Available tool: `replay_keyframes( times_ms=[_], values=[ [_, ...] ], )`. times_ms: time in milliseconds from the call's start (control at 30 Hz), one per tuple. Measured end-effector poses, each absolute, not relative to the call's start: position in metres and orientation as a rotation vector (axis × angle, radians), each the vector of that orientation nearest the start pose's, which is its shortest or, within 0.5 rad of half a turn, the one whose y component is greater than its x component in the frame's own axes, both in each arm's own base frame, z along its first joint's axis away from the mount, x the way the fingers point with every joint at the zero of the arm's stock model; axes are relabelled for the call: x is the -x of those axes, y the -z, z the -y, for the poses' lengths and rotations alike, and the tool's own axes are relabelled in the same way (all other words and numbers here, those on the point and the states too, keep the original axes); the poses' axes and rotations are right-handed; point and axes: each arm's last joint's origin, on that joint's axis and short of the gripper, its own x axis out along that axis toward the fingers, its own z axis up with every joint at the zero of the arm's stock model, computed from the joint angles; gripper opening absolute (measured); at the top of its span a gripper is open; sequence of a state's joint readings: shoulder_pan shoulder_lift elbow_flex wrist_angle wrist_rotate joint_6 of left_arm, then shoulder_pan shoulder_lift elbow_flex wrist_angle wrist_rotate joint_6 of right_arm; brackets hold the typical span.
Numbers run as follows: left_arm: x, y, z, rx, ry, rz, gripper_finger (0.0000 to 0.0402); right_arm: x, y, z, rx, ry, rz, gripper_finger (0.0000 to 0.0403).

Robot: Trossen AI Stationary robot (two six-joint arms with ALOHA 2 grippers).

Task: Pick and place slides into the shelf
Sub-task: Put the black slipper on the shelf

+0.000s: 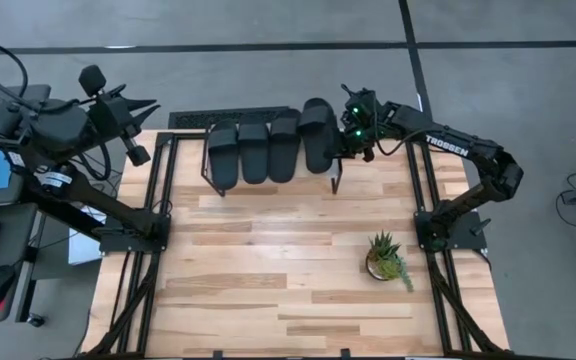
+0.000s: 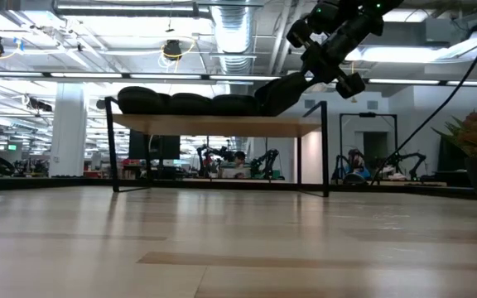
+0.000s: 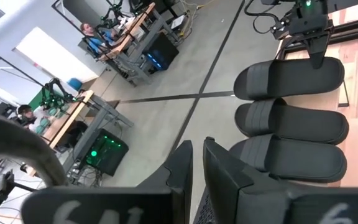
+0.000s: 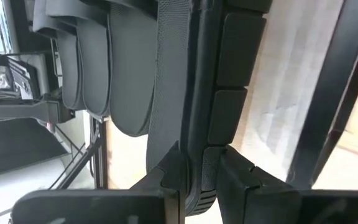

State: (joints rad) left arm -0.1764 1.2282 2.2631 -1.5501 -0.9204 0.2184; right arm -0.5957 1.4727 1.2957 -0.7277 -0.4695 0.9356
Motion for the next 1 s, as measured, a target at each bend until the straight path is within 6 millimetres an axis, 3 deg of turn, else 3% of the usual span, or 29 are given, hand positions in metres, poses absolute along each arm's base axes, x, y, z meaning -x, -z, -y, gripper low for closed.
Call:
replay_keyframes(
  times_ms=[567, 1000],
  values=[
    [-0.0816, -0.5514, -0.0089, -0.479, -0.679, -0.530, 0.0029, -0.2602, -0.3070, 0.1539, -1.384, 0.505, -0.716, 0.0061],
    [-0.0816, -0.5514, -0.0089, -0.479, -0.679, -0.530, 0.0029, -0.2626, -0.3071, 0.1497, -1.394, 0.493, -0.724, 0.0126]
  ],
)
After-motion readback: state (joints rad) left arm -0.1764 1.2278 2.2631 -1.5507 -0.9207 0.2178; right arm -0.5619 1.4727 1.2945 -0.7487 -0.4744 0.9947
